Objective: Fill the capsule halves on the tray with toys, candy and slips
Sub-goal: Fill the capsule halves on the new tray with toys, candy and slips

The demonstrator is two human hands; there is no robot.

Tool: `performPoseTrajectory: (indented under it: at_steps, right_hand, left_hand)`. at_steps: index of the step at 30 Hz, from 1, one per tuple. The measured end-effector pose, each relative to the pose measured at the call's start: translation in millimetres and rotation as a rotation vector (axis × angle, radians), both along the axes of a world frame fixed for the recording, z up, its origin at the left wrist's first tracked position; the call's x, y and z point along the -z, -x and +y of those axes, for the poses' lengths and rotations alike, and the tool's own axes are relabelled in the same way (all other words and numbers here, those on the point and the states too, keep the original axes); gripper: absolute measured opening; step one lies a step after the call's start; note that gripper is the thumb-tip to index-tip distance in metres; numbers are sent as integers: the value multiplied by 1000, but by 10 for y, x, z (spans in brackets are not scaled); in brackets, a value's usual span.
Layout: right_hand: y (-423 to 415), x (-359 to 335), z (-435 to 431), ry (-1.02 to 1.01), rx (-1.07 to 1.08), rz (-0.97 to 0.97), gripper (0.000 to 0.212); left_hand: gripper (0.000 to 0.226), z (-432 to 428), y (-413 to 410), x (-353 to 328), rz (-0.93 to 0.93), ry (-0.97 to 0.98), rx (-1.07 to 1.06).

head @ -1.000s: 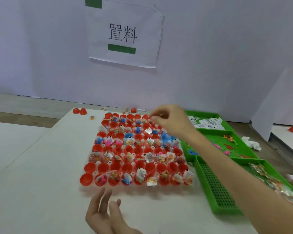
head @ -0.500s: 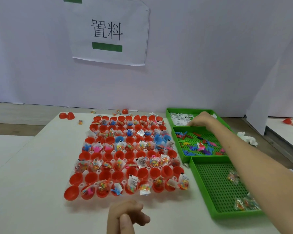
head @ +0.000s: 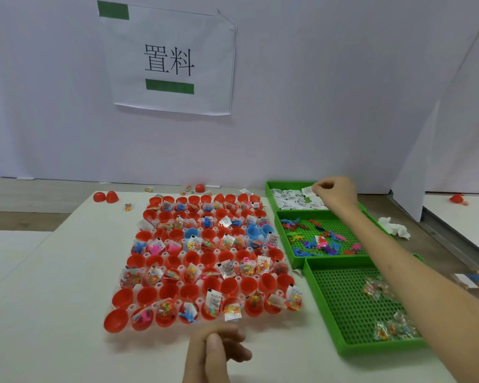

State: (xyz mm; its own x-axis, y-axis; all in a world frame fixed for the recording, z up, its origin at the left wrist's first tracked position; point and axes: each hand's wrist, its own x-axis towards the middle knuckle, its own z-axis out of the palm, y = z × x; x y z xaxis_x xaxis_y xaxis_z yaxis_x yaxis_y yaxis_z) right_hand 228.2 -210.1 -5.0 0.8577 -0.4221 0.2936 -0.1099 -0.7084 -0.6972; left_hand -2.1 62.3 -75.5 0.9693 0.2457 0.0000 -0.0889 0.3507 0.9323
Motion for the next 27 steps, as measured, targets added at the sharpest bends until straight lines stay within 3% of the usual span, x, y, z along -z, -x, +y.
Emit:
performPoseTrajectory:
  at_steps: [2,4,8,13,17,20,22,24,27]
  right_hand:
    - [255,-129,93,-122,-200,-53,10]
    - [632,-246,225,-224,-502,21,8]
    - [1357,-287,554,-140,-1008,302,6]
    - [1664,-179,808,28,-1159,365,4]
    - [1494,-170,730,-55,-1041,319,6]
    - [1168,-13,540,11,-583,140,14]
    - [1030,178,441,116,-319,130,10]
    - [973,359,404,172,-254,221,4]
    - [928,466,394,178,-249,243,13]
  left_hand:
    - [21,-76,0,27,-8,14,29]
    - [24,-188,3,-6,-13,29,11]
    - [34,-380,18,-61,22,59,112]
    - [29,-395,44,30,22,-230,169]
    - [27,-363,45,-35,101,-232,187]
    - [24,-359,64,-68,130,-237,241]
    - [24,-352,71,-82,141,-245,269]
    - [25,-334,72,-81,139,-246,279]
    - [24,-313,68,-70,132,-241,285]
